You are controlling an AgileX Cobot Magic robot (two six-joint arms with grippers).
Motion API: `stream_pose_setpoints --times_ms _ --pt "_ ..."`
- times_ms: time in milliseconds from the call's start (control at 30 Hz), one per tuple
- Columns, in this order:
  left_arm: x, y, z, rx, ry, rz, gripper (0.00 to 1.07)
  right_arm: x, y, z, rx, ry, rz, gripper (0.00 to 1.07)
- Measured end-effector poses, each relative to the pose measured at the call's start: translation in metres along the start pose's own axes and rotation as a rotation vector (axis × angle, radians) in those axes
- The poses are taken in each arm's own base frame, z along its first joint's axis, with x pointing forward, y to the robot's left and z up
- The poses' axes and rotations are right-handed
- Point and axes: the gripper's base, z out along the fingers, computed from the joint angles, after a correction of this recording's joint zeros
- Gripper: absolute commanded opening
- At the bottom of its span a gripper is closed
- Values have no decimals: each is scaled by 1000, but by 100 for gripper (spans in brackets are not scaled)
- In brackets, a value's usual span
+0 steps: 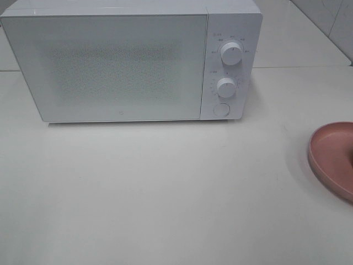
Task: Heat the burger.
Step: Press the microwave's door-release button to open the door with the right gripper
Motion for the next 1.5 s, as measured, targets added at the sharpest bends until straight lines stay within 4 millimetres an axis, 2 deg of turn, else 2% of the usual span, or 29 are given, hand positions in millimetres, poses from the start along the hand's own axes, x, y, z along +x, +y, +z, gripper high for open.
stream_pose_setpoints --times_ms 233,633,1033,1200,1267,1500 --pt "0 0 0 0 0 0 102 -19 2 15 -6 -51 8 76" --pt "0 0 0 0 0 0 102 -22 3 43 -10 -65 6 76" --pt "0 0 0 0 0 0 102 -19 3 85 -10 -45 4 76" --pt "0 0 0 0 0 0 102 -22 4 98 -14 -65 4 76" --pt "0 0 0 0 0 0 102 -24 5 112 -16 -71 4 76" --pt "0 0 0 0 0 0 102 -31 6 133 -20 -93 4 76"
